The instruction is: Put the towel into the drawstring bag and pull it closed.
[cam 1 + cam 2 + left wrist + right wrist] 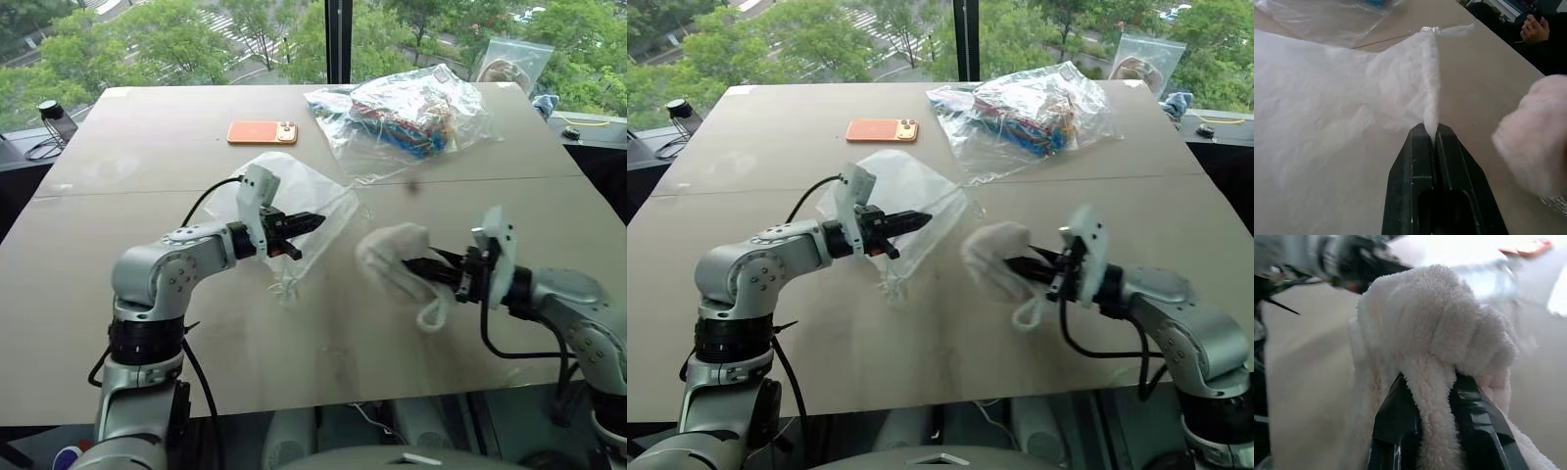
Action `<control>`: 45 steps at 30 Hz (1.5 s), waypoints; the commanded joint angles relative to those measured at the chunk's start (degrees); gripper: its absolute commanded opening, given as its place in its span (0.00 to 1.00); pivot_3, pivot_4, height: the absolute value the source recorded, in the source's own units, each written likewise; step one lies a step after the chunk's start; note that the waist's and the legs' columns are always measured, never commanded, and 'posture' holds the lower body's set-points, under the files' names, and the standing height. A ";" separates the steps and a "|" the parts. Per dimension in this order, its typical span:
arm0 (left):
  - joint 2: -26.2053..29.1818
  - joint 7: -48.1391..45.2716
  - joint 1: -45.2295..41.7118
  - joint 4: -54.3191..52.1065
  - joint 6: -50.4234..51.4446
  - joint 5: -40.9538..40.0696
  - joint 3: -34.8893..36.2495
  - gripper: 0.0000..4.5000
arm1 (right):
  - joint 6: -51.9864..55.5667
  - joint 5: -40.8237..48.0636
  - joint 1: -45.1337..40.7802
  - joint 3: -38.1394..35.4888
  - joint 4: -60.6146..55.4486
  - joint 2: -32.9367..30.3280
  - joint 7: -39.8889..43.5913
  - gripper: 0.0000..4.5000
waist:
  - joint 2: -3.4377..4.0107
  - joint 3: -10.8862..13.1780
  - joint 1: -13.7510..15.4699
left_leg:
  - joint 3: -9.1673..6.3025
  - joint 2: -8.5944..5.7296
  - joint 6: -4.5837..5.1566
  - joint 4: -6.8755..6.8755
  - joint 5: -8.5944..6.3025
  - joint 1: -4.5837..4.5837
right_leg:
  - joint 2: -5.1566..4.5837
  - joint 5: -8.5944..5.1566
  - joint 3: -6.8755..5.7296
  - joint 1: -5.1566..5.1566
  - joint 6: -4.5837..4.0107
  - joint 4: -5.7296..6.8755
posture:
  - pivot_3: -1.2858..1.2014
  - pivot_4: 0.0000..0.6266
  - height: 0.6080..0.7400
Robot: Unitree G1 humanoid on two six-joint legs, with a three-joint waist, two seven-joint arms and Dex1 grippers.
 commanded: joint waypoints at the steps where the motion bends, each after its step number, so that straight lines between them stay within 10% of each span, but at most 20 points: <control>1: 0.10 -1.38 -2.55 -1.05 -1.76 0.20 -1.66 0.00 | -3.64 -7.66 -4.85 9.53 5.07 4.11 -4.22 0.02 | 0.03 0.02 0.11 | 0.02 -0.01 0.00 0.00 0.00 -0.09 | -0.01 0.01 0.03 -0.11 -0.01 0.01 | 0.52 0.24 1.00; 9: -0.56 -0.49 -2.03 -6.95 2.30 -3.64 -1.12 0.00 | -15.74 -22.34 -17.89 16.97 33.96 16.46 -10.75 0.02 | 0.08 0.07 0.22 | 0.11 -0.07 -0.02 -0.05 0.01 -0.40 | -0.12 0.12 0.08 -0.41 -0.20 0.01 | 0.52 0.24 1.00; 20: -1.45 5.97 2.24 -11.13 7.70 -6.81 2.69 0.00 | -6.70 3.53 -17.79 -10.42 37.20 29.07 -11.78 0.02 | 0.11 0.09 0.40 | -0.16 -0.10 -0.03 0.04 0.01 -0.87 | -0.22 0.15 -0.26 -0.70 -0.22 0.03 | 0.52 0.24 1.00; 35: -7.31 8.80 -7.79 -7.64 17.20 -17.70 4.39 0.00 | -19.81 -2.41 -19.80 -3.68 45.94 38.43 -11.52 0.02 | 0.22 0.14 -0.14 | -0.19 -0.11 -0.03 0.07 0.01 -0.89 | -0.19 0.15 -0.29 -0.72 -0.22 0.07 | 0.52 0.24 1.00; 42: -3.36 8.44 -4.29 -5.79 14.24 -14.26 4.93 0.00 | -22.70 -12.58 -11.19 1.75 35.64 26.68 -10.86 0.75 | 0.24 0.15 0.36 | -0.22 -0.12 -0.04 0.07 0.02 -0.92 | -0.21 0.14 -0.31 -0.73 -0.22 0.06 | 0.52 0.24 1.00; 45: -1.37 7.56 -3.21 -4.47 12.31 -12.88 5.17 0.00 | -19.24 -12.75 -6.99 2.91 26.69 19.40 -8.40 0.75 | 0.27 0.17 0.52 | -0.23 -0.17 -0.04 0.09 0.02 -0.95 | -0.27 0.14 -0.34 -0.72 -0.21 0.02 | 0.52 0.24 1.00</control>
